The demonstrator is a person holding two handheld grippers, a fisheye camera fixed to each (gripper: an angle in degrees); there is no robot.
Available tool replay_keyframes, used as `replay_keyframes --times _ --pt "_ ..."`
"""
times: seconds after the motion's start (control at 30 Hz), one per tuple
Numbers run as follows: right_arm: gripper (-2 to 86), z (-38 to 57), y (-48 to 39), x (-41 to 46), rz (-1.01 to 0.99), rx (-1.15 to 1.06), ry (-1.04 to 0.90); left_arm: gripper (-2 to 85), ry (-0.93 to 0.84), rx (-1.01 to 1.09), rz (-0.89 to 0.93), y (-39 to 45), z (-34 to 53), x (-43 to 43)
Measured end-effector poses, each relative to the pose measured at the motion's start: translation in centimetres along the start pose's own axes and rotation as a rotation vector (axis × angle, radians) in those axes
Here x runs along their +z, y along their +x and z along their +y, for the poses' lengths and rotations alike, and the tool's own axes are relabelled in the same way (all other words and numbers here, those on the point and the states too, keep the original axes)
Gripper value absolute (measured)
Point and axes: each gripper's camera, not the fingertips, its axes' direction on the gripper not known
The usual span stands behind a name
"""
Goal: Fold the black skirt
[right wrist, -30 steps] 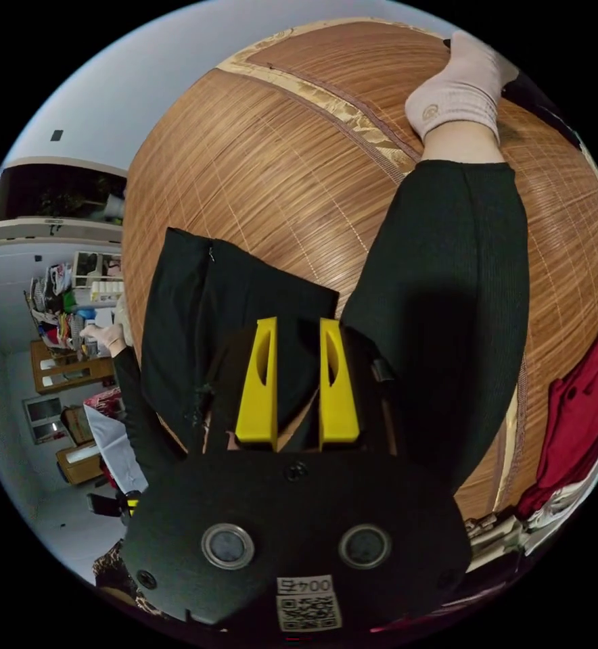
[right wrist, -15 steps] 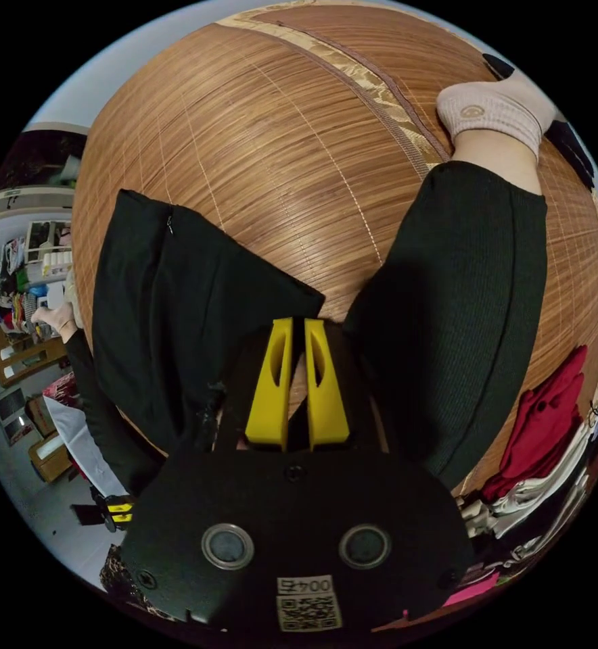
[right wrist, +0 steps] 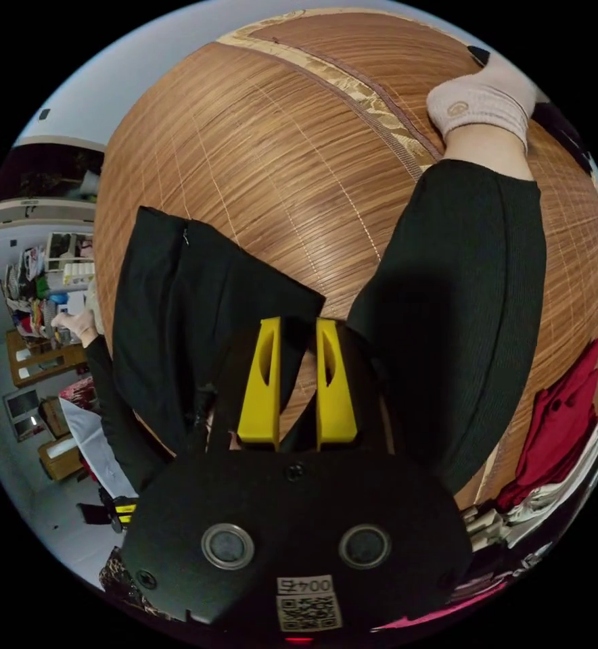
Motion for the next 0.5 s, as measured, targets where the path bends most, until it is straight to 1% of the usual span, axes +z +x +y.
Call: replay_keyframes --times 0.13,0.27,0.37,0.4,0.47,0.5 --pt "9.5 -0.6 -1.6 0.5 0.083 -0.023 -0.029 1.9 -0.004 -0.011 0.000 -1.1 0.8 -1.8" --pt "6.8 -0.8 -1.7 0.1 0.090 -0.012 -0.021 1.9 -0.004 -0.023 0.004 -2.1 1.3 -3.4" --pt "3.4 -0.6 -1.3 -0.6 -0.018 -0.017 -0.003 1.9 -0.004 -0.022 -0.006 -2.7 1.7 -5.1" --pt "2.9 -0.3 -0.8 -1.4 -0.072 -0.012 0.032 1.8 -0.005 -0.021 -0.011 -2.9 1.8 -5.9" --pt "2.4 0.3 0.5 -2.8 -0.205 0.001 0.079 1.7 -0.004 -0.022 0.005 -3.2 1.9 -7.3" --pt "2.1 0.7 1.6 -3.6 -0.305 0.013 0.090 1.7 -0.005 -0.025 0.024 -3.5 2.0 -8.2"
